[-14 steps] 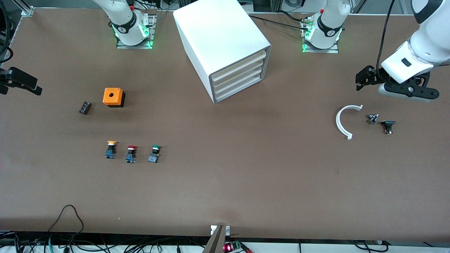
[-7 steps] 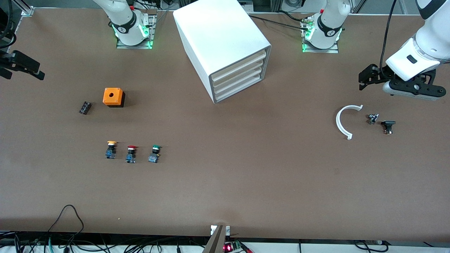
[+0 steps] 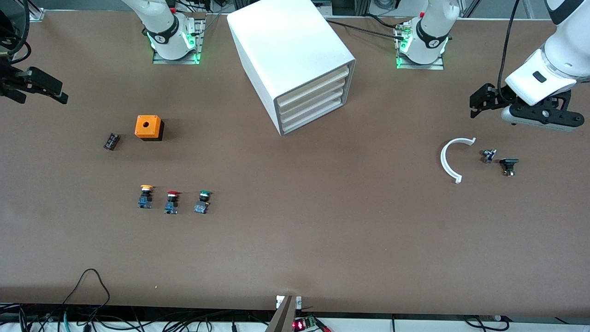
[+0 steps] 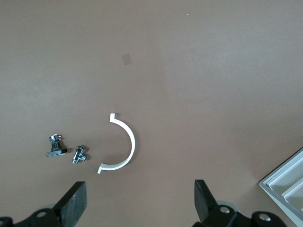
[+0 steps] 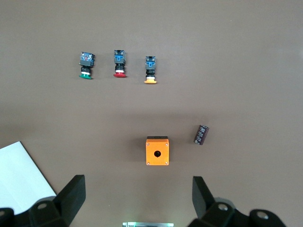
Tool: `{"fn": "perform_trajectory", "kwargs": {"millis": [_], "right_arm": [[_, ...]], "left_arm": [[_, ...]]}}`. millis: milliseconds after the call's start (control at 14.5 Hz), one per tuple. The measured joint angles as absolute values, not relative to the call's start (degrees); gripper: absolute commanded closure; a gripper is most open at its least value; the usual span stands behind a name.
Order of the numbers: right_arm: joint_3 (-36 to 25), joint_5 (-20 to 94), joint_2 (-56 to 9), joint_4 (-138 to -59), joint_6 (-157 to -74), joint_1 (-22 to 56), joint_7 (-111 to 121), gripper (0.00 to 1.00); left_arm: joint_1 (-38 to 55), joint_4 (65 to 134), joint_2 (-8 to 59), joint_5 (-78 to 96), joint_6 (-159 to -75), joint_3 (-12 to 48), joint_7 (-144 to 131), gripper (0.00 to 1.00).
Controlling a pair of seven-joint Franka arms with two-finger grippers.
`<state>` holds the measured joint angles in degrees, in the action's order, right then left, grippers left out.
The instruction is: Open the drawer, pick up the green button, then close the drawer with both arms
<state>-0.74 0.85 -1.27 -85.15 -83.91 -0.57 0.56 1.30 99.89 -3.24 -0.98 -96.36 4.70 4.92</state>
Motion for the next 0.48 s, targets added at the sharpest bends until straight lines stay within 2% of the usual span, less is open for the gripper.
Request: {"fn": "perform_trajectory", "kwargs": {"millis": [483], "right_arm": [[-0.2, 0.9, -1.0, -85.0, -84.5, -0.6, 0.6, 0.0]], "left_arm": [[1.4, 99.8, -3.2, -1.0, -96.4, 4.7, 4.9, 0.0]]}}
